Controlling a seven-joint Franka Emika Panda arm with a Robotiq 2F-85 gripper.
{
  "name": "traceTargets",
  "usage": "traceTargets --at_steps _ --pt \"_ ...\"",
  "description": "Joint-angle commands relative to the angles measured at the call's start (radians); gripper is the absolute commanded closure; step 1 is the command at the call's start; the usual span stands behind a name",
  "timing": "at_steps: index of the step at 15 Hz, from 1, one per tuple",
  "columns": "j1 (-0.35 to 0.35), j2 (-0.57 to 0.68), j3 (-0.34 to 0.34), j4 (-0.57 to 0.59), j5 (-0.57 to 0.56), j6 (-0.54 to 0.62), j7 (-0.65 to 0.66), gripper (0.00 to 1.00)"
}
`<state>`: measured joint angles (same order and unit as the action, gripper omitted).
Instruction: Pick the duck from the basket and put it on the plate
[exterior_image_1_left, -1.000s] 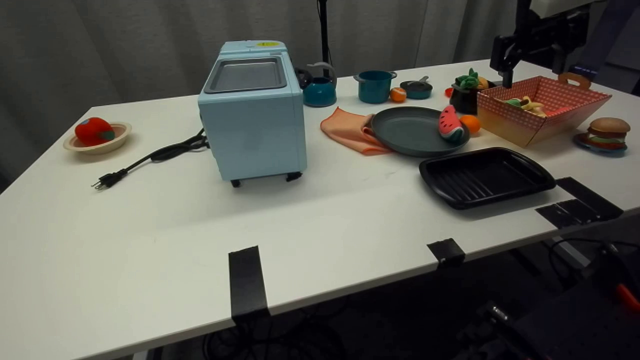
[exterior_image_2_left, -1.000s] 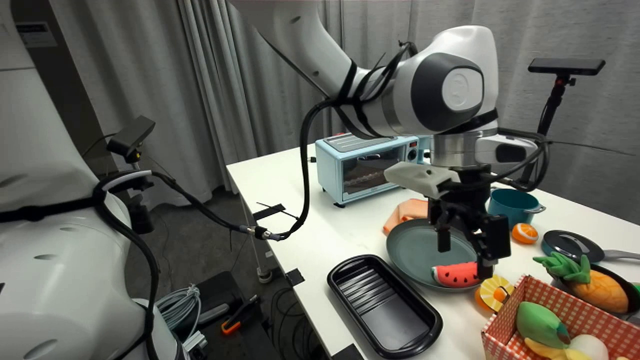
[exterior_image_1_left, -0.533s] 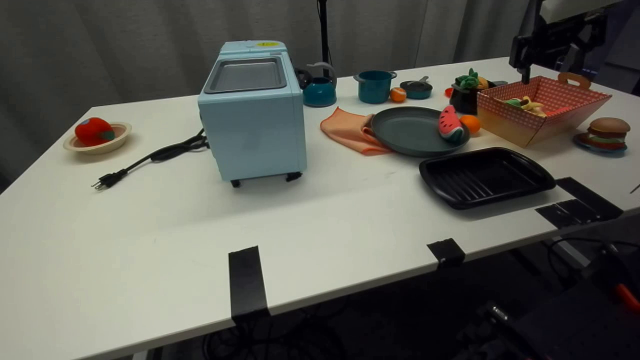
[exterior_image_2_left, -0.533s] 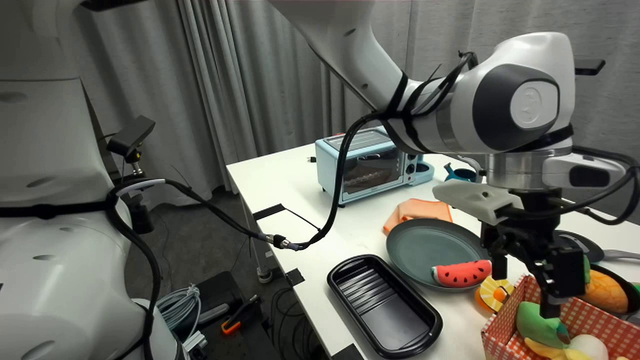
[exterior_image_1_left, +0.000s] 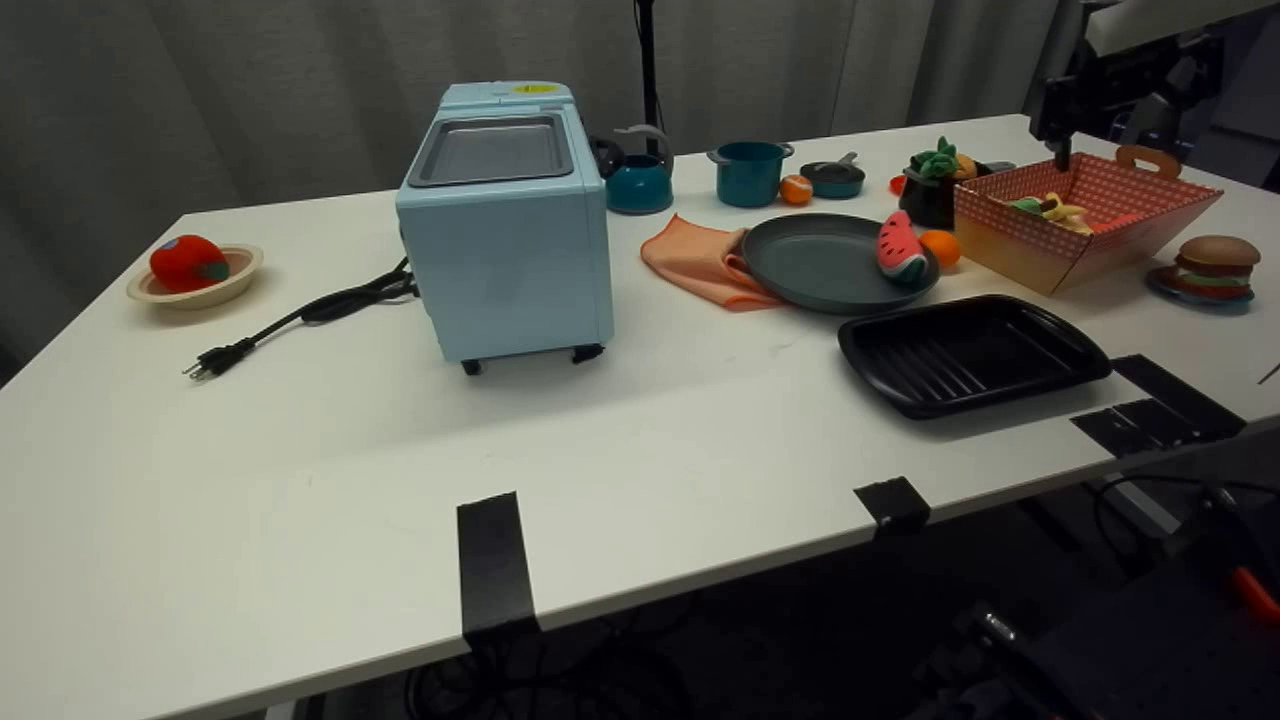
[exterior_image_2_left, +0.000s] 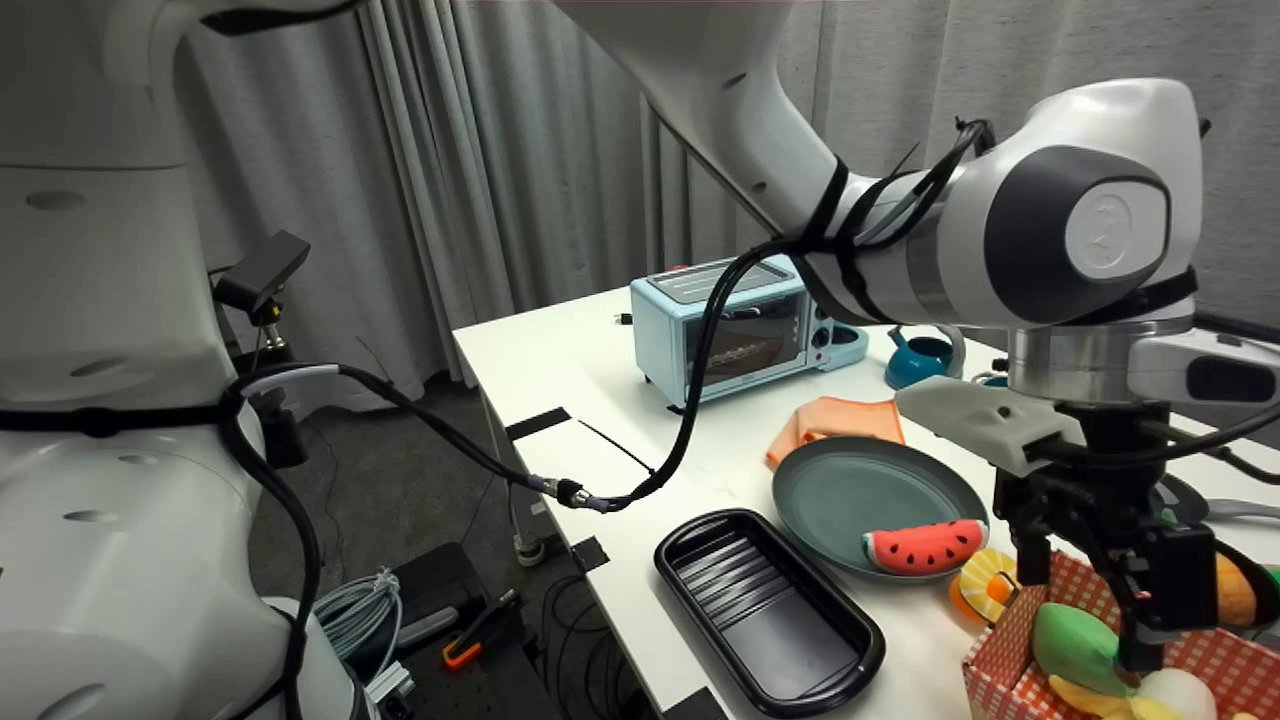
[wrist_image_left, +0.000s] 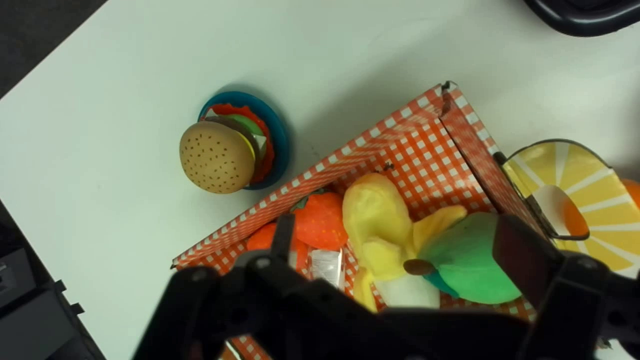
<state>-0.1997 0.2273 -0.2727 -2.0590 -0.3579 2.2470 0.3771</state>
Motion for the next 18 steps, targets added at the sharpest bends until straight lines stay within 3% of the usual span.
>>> traceTargets --at_steps 1,11,18 --pt "0.018 0.048 -0.009 0.025 -0.017 0.016 0.061 0.00" --pt "0.022 0.242 -0.054 0.160 0.006 0.041 0.221 0.00" --pt "-0.016 0.312 -0.050 0.211 0.189 0.024 0.224 0.00"
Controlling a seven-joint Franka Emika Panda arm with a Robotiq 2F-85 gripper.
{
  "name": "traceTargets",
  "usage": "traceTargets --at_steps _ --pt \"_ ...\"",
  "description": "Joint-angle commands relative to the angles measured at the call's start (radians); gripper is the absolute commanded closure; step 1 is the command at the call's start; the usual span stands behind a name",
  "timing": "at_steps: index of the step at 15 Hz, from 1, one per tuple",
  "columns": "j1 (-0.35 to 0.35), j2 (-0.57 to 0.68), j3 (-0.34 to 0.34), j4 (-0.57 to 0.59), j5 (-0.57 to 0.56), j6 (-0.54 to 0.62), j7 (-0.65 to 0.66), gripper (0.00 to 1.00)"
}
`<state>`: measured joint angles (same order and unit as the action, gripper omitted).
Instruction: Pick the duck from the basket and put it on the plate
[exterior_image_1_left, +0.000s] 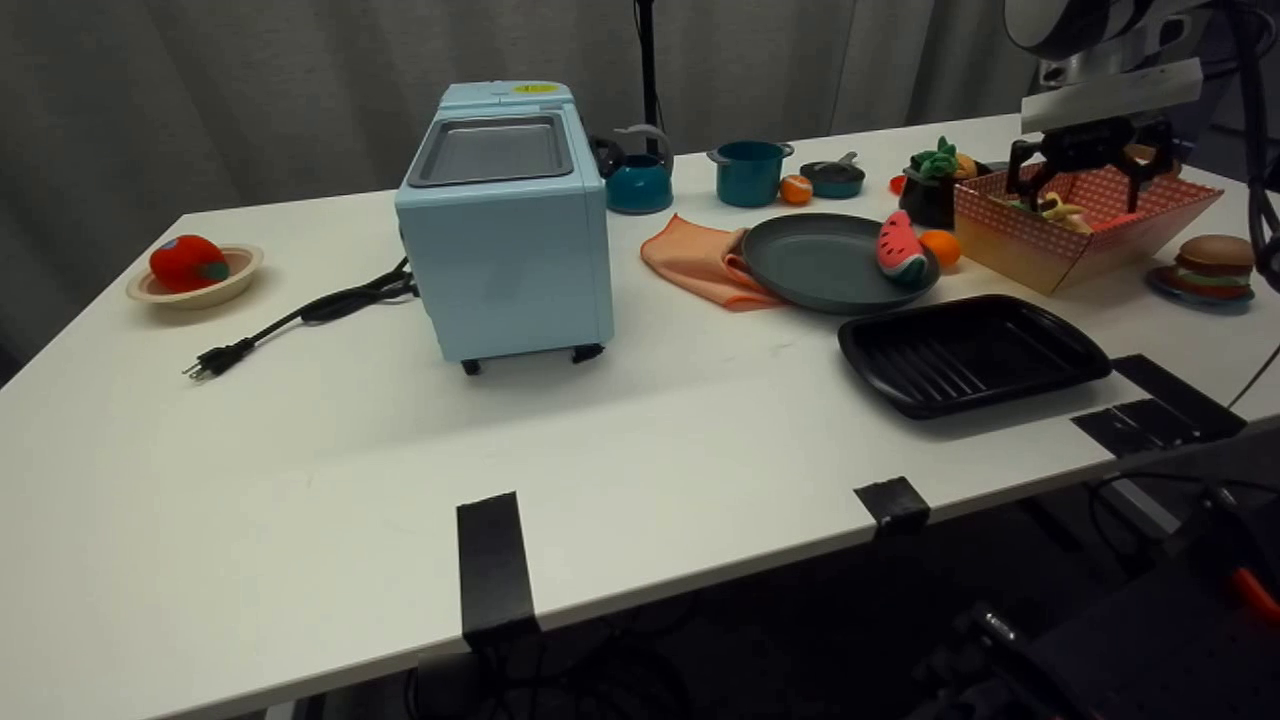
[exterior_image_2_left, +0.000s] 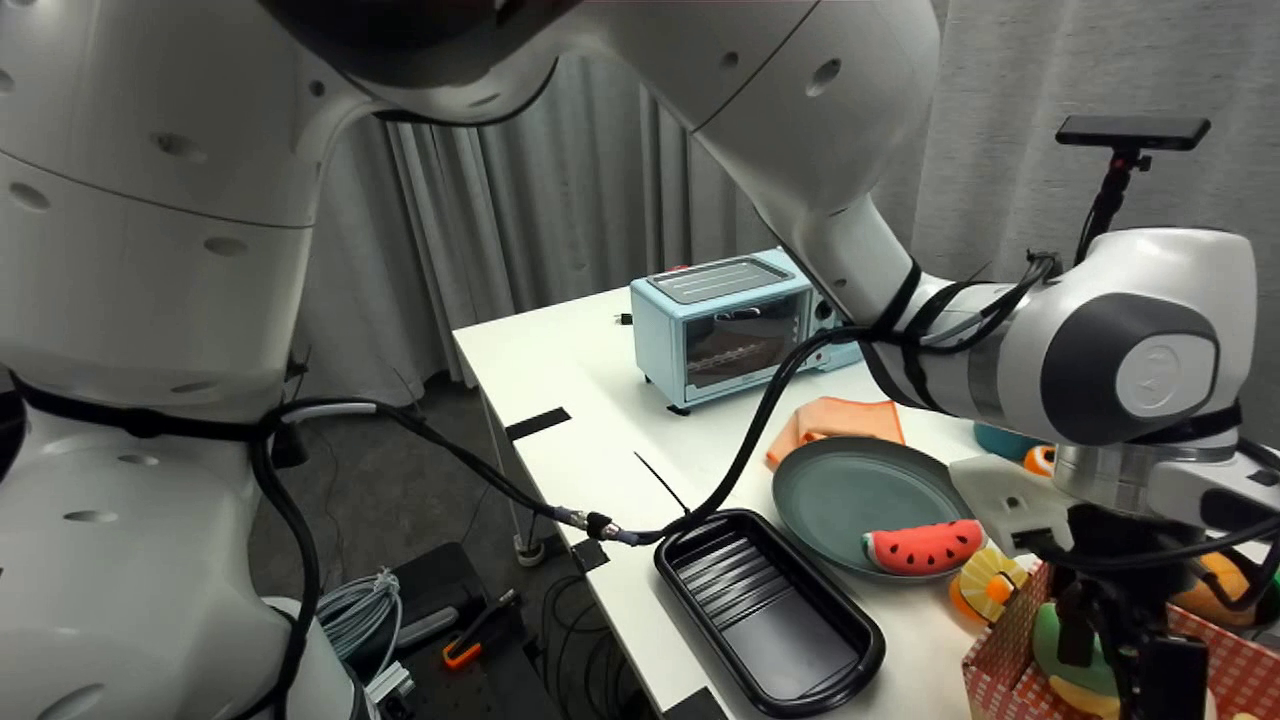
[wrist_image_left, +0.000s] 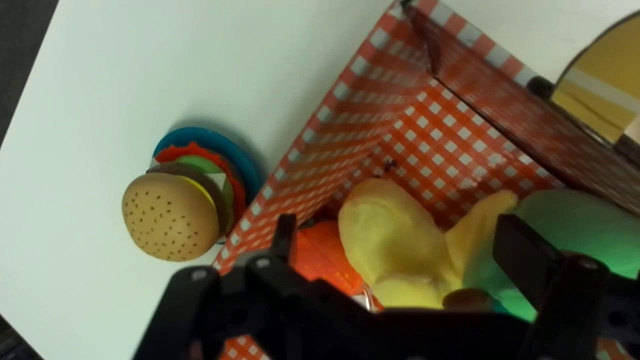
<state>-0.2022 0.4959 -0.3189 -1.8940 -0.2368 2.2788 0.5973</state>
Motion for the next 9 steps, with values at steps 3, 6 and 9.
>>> traceTargets --at_steps 3,6,9 --pt "-0.003 0.081 -0.028 0.054 0.070 0.019 0.027 0.00" --pt "0.021 0.109 -0.064 0.051 0.026 0.103 0.090 0.00" --pt "0.050 0.139 -0.107 0.046 -0.014 0.198 0.153 0.00"
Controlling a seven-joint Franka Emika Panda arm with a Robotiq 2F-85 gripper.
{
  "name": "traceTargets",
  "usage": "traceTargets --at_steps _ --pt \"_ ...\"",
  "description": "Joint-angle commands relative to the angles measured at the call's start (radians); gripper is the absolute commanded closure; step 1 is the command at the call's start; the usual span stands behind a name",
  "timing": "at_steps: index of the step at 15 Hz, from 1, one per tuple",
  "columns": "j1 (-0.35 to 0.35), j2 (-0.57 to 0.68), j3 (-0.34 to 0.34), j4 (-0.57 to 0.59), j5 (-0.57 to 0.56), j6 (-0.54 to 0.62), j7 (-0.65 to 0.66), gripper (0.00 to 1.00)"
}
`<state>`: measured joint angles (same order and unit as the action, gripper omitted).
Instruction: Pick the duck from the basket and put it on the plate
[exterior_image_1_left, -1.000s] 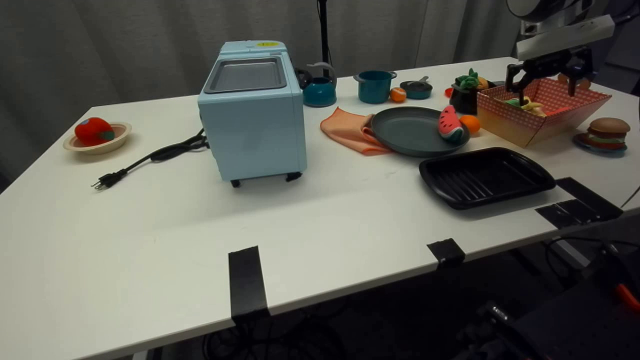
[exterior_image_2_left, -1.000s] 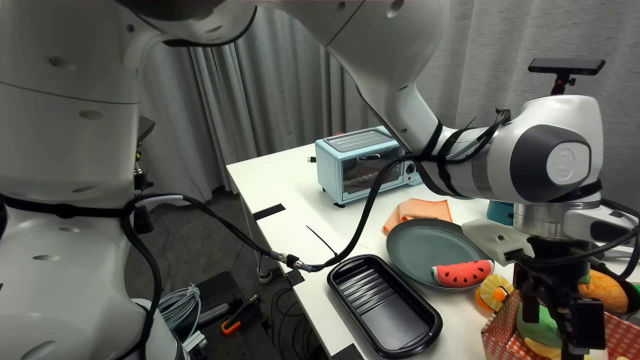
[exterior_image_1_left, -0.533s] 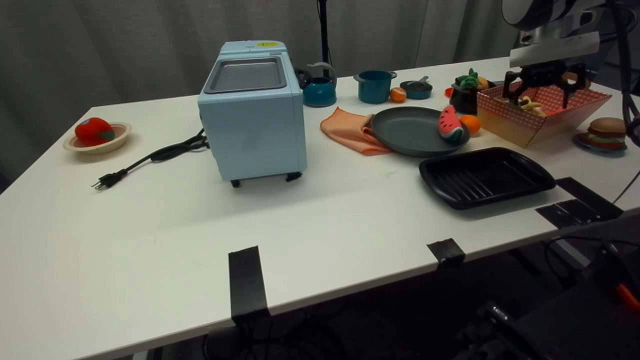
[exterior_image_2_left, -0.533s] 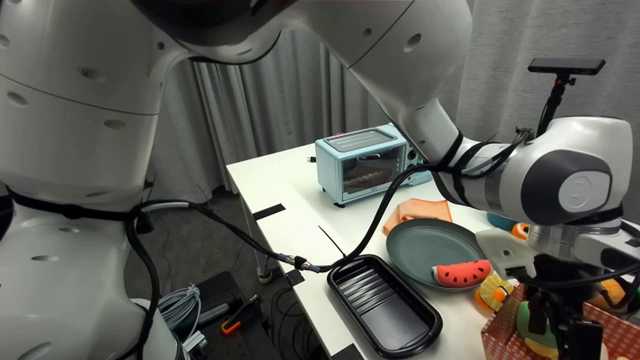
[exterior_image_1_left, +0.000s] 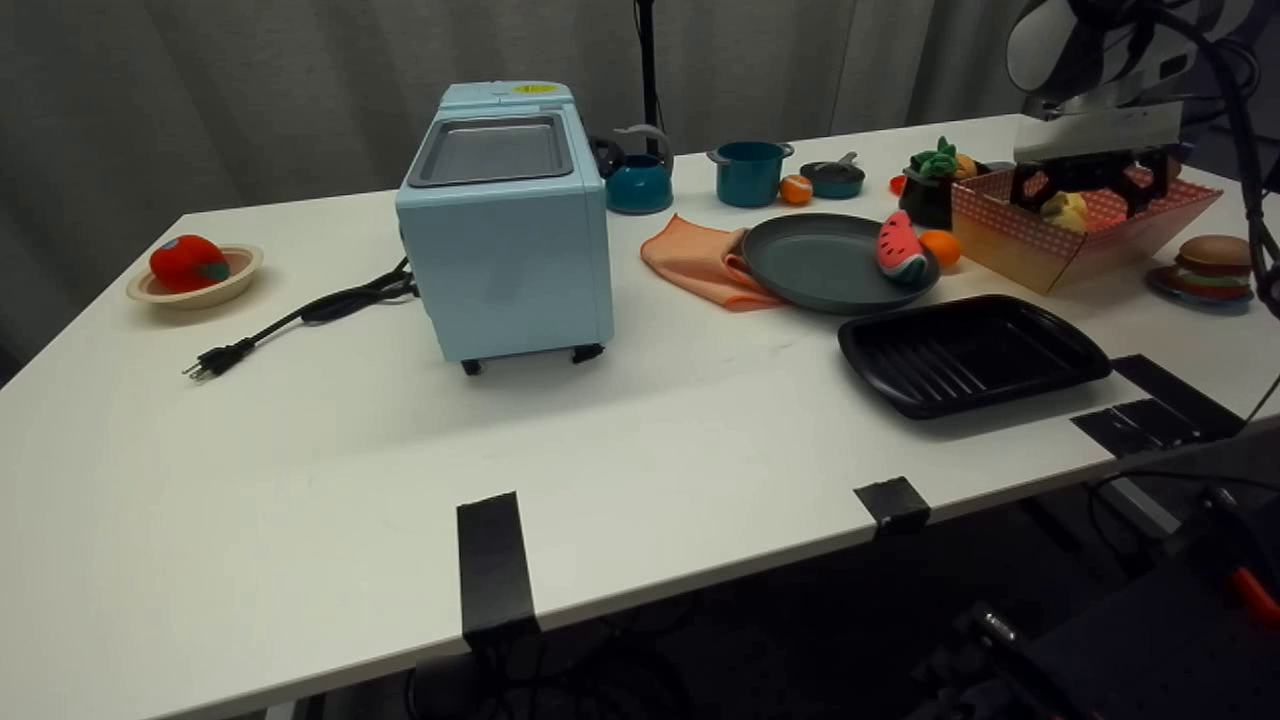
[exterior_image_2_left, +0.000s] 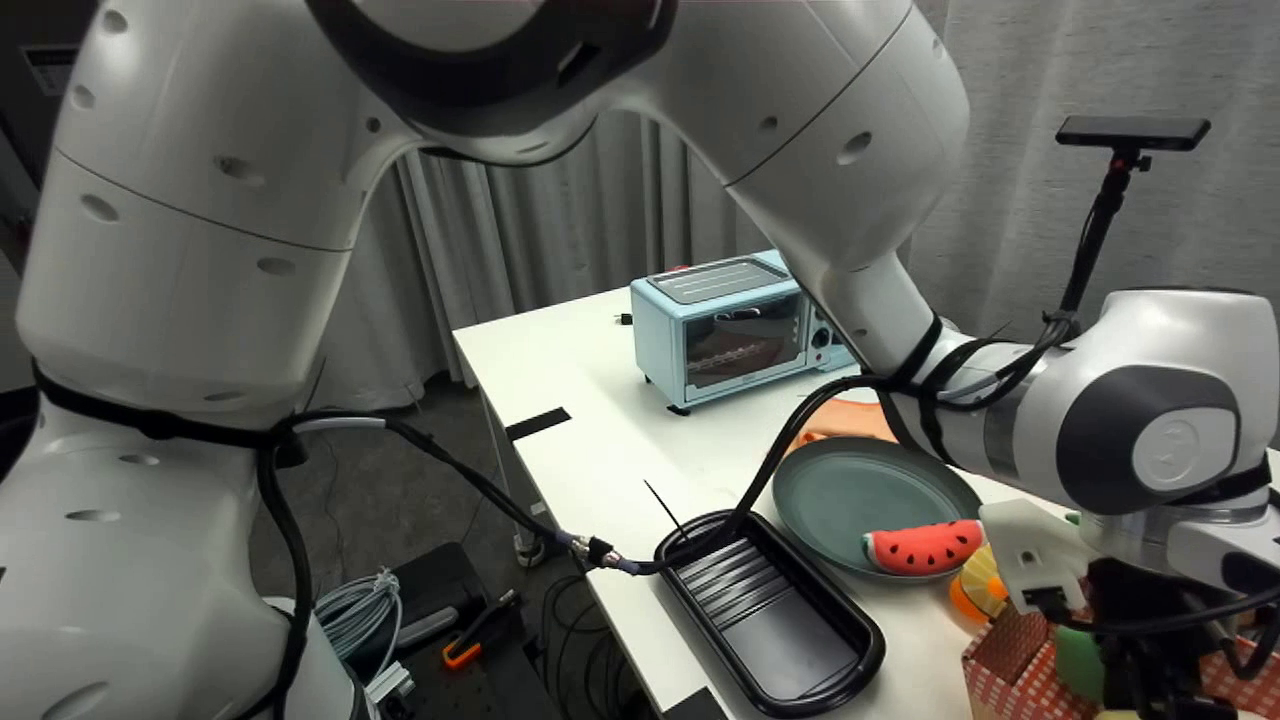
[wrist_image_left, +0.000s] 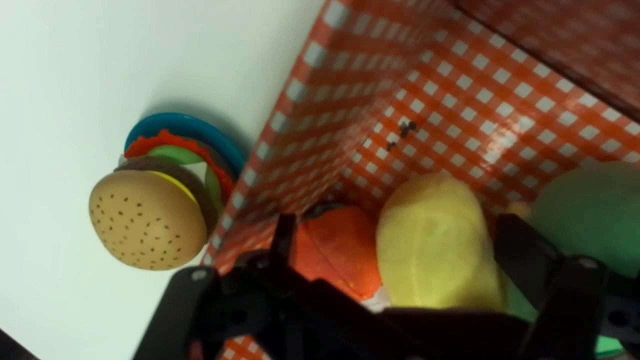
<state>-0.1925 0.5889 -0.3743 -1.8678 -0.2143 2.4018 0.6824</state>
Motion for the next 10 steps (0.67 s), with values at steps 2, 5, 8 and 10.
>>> traceTargets --at_steps 2,5,8,10 --pt "0.053 0.065 -0.070 0.022 -0.046 0.105 0.098 0.28" --pt "0.074 0.079 -0.090 0.021 -0.054 0.132 0.124 0.51" --pt "0.079 0.074 -0.090 0.027 -0.040 0.122 0.120 0.72" --pt "0.076 0.066 -0.087 0.034 -0.034 0.113 0.115 0.87"
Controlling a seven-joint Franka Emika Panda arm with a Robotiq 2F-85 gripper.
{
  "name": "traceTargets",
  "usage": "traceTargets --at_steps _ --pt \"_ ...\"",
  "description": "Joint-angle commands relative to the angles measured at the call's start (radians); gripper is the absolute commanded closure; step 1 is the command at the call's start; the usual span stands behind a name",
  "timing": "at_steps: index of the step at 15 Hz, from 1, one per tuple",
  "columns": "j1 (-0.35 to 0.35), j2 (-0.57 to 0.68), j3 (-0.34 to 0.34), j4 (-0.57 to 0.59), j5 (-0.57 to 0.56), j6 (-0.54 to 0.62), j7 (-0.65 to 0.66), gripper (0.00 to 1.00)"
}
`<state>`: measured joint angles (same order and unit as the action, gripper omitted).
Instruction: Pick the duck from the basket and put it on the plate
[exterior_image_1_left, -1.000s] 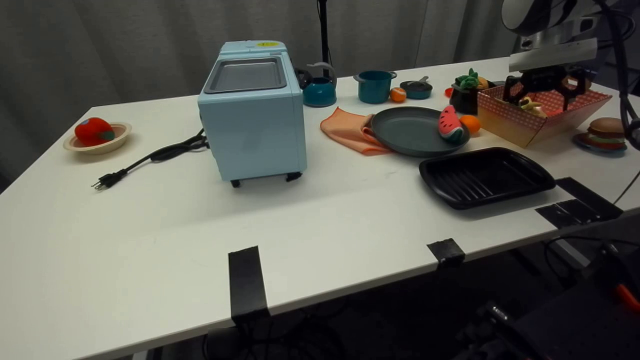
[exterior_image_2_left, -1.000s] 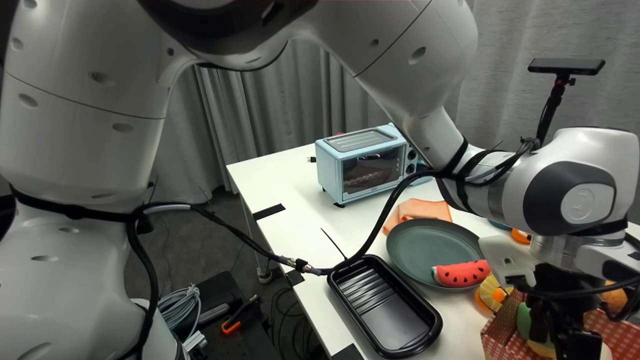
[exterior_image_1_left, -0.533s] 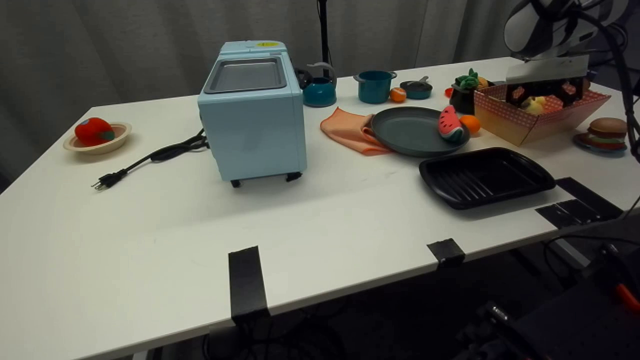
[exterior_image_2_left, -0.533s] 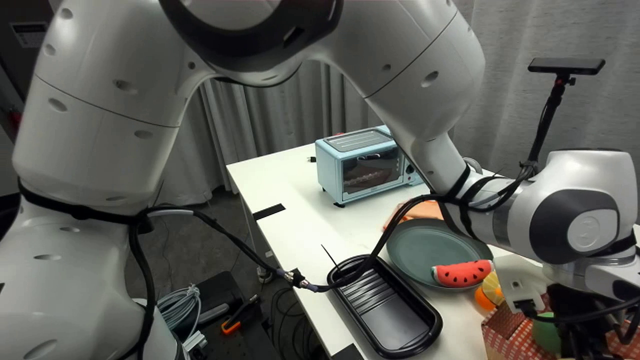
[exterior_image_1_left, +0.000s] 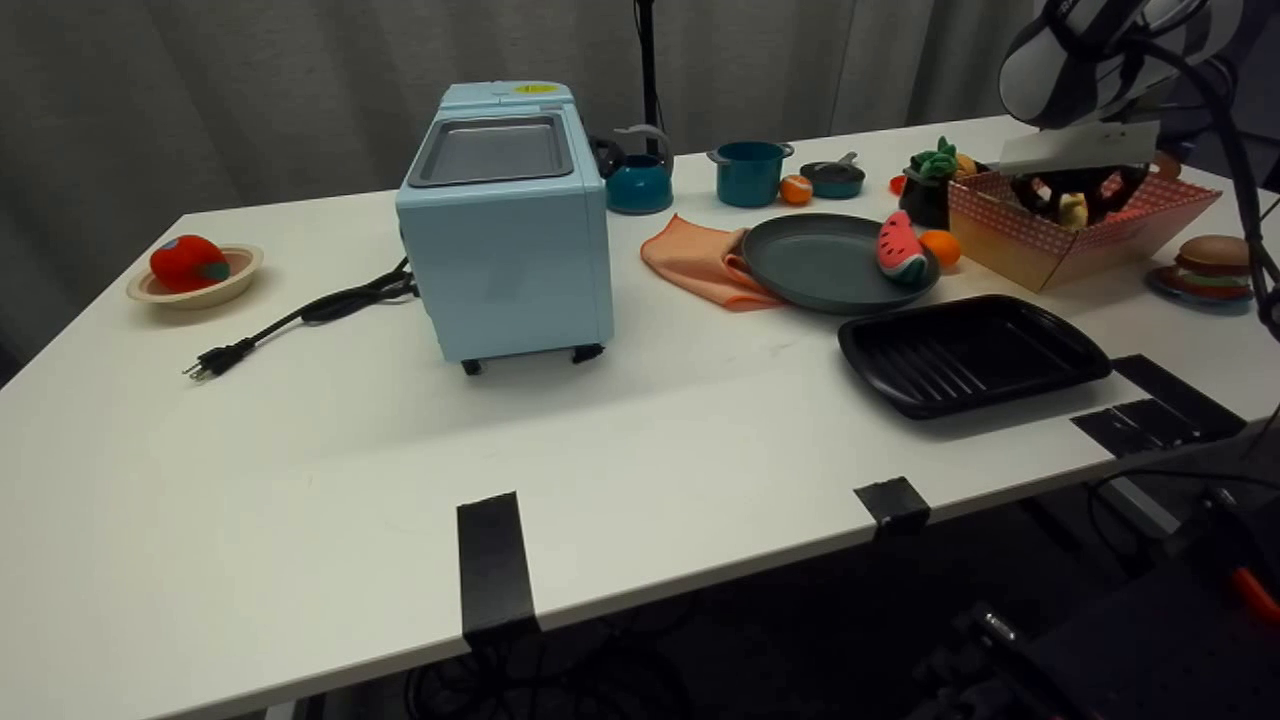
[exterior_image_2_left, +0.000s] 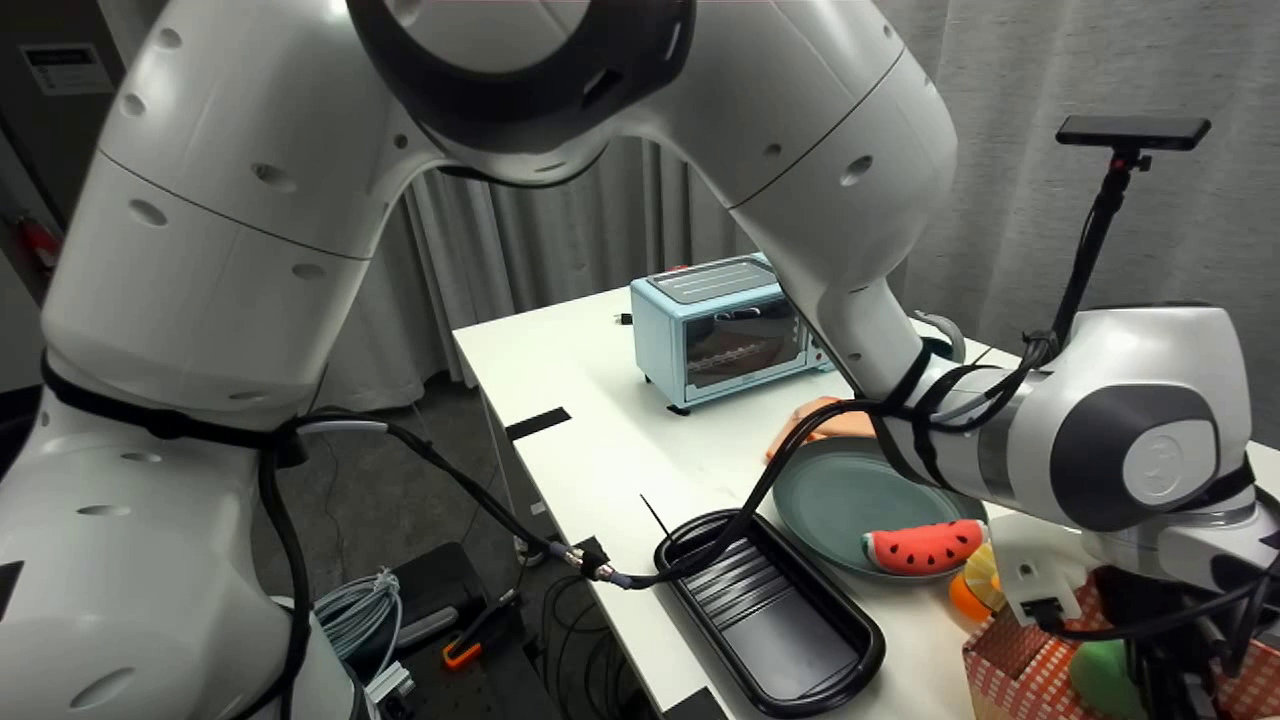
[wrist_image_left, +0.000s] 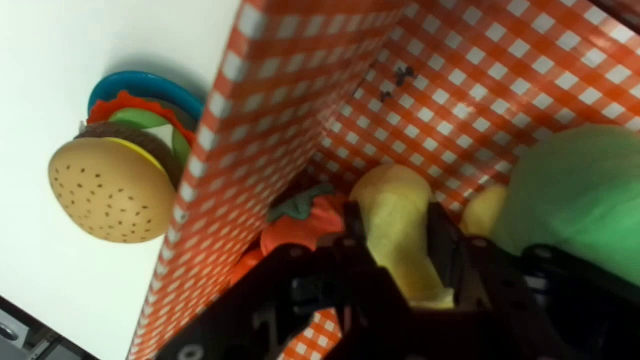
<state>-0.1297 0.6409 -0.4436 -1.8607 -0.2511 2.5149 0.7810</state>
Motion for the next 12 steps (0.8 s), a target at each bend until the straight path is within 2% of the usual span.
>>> traceTargets --at_steps 1,3,12 --pt "0.013 0.009 -0.018 0.032 0.004 -0.001 0.016 0.96" --pt "0.012 0.000 -0.018 0.040 0.005 0.002 0.014 1.00" --pt "0.008 -0.099 -0.013 0.078 0.015 0.013 0.009 0.98"
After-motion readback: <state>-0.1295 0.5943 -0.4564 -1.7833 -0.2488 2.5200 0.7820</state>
